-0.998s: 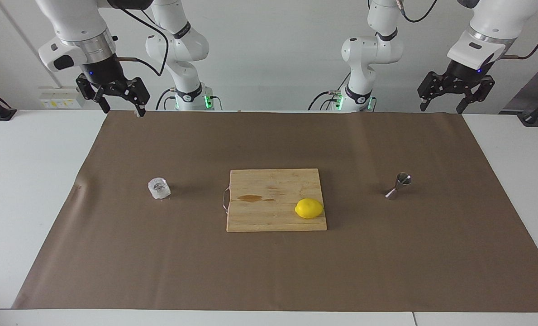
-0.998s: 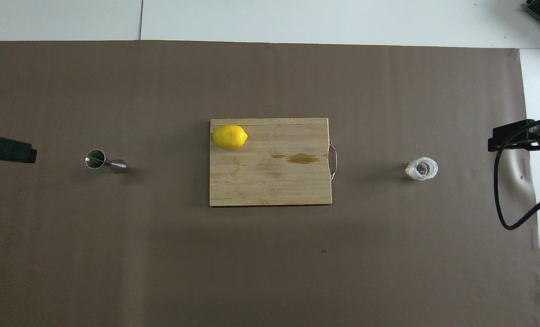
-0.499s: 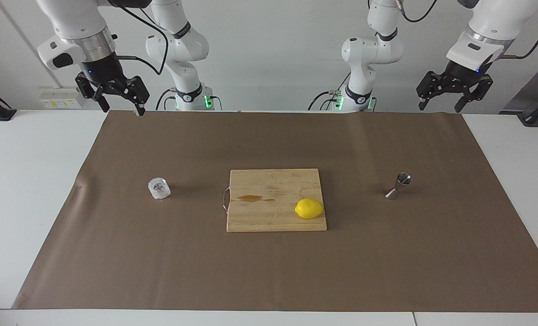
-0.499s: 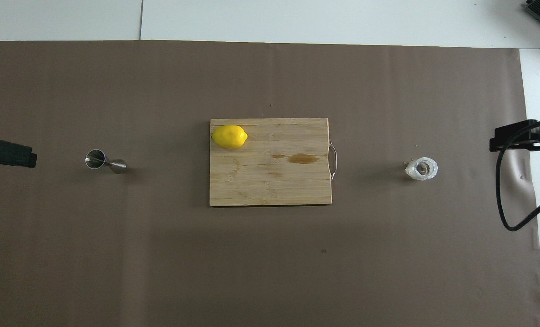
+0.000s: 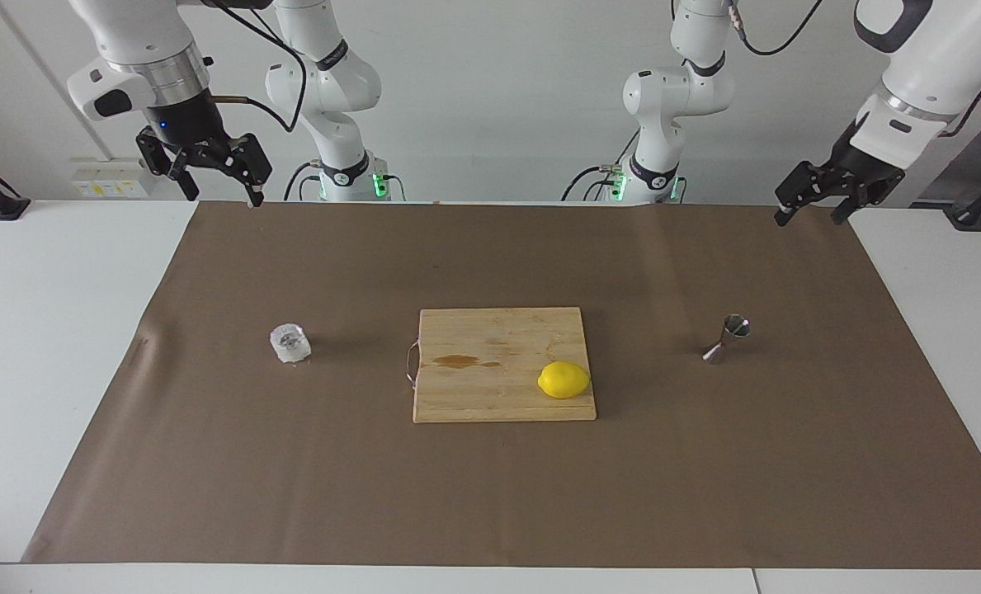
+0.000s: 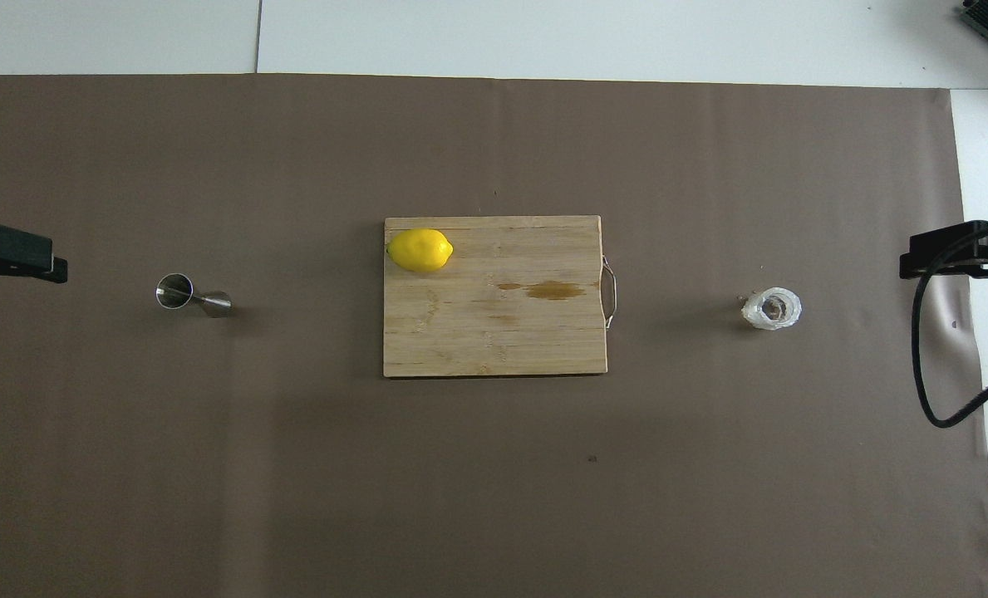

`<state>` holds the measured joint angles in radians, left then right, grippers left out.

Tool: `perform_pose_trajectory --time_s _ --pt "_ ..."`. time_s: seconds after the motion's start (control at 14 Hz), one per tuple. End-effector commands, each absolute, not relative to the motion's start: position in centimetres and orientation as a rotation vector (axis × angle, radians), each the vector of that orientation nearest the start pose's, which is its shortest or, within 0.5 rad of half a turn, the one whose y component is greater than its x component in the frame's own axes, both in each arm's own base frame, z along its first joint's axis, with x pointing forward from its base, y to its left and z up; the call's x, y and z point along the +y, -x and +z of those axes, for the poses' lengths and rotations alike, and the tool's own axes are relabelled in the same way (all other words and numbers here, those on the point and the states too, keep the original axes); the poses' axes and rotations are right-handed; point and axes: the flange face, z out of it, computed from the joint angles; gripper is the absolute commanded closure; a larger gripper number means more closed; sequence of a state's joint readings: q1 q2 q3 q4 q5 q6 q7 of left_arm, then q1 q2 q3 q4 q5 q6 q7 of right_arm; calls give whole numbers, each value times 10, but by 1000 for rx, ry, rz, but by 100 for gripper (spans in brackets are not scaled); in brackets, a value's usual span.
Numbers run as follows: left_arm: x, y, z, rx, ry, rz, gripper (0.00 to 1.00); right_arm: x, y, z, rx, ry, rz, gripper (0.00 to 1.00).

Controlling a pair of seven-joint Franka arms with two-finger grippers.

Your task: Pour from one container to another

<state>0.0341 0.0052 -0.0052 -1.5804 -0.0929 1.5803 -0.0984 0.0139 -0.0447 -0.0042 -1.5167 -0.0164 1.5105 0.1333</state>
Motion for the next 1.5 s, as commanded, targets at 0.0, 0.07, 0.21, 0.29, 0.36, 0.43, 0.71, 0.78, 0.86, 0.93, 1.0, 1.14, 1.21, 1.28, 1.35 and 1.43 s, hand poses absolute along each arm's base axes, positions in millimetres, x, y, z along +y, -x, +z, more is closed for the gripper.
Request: perform_pose_trajectory --time_s 0.0,0.07,0.21,0.29,0.36,0.43,0.71,0.78,0.86,0.93,1.0,1.14,1.21,1.28,1.35,1.43 --pt "10 -583 576 -463 3225 54 0 3 -528 672 207 3132 -50 0" --pt "22 -587 566 -568 3227 84 0 4 -525 677 204 3131 -65 0" --pt "34 -586 532 -808 3230 212 0 2 -521 682 207 3130 -77 0" --pt "36 -580 518 -904 3225 266 0 2 -521 682 207 3130 -77 0" --pt "43 -575 504 -1050 3213 333 0 2 -521 682 207 3130 -77 0" --pt "52 -574 498 -1200 3207 375 0 2 -521 682 207 3129 -79 0" --pt "57 -566 467 -1778 3052 486 0 2 -521 682 204 3130 -77 0" --pt "57 -561 459 -1912 3001 520 0 2 -519 683 202 3132 -70 0" --pt "58 -556 447 -2013 2938 576 0 2 -514 683 200 3136 -34 0" --pt "69 -550 436 -2144 2853 630 0 2 -512 682 200 3135 -24 0" --pt "74 -548 428 -2284 2770 677 0 0 -513 679 207 3134 -24 0" --pt "82 -547 415 -2511 2585 708 0 -5 -517 675 224 3132 -48 0" --pt "83 -540 406 -2557 2534 733 0 -6 -521 673 224 3131 -58 0" --pt "96 -532 405 -2692 2451 784 0 -8 -524 670 229 3131 -65 0" --pt "99 -526 397 -2805 2366 819 0 -8 -525 668 229 3131 -65 0" --pt "98 -517 387 -2908 2288 810 0 -8 -525 666 229 3131 -63 0"
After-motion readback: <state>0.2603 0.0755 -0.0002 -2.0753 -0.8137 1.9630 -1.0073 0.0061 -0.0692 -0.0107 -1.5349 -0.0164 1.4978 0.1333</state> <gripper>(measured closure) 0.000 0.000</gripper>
